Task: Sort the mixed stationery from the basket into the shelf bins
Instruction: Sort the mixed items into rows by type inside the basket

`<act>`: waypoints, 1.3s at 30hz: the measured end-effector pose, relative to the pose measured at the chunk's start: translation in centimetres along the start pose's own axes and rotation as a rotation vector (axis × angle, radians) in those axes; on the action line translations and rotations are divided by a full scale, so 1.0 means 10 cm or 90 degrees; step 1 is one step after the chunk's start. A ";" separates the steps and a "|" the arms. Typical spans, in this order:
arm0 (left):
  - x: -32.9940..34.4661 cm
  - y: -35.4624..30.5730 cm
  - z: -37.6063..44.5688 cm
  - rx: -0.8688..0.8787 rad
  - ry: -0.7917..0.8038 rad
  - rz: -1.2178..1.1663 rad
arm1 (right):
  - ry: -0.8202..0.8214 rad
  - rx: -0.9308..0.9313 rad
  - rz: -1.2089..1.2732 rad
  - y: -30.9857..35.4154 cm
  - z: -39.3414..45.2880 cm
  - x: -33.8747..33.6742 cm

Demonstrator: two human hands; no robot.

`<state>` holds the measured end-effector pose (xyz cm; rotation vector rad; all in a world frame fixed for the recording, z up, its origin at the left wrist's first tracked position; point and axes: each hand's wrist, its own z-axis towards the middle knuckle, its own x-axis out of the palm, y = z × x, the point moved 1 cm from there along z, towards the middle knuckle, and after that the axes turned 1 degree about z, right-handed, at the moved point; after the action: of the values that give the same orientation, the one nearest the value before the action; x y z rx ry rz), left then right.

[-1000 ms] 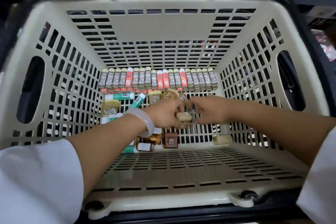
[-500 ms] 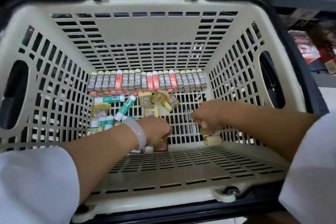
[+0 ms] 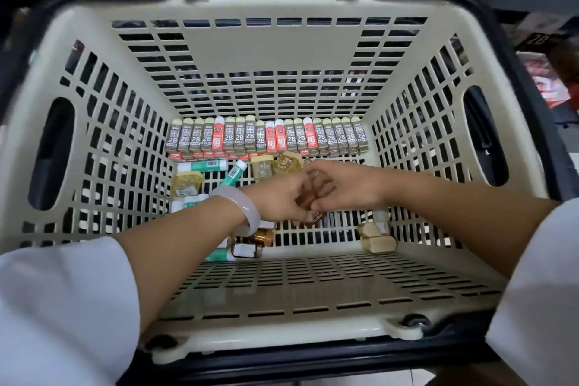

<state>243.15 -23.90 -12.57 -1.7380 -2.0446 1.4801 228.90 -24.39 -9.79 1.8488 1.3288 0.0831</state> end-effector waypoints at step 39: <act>-0.25 0.27 -0.25 -0.010 -0.119 -0.214 | -0.037 -0.081 0.009 0.07 0.06 0.02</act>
<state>247.44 -24.72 -11.82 -1.2191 -2.3006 1.5648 229.81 -24.63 -9.74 1.7416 1.2419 0.1172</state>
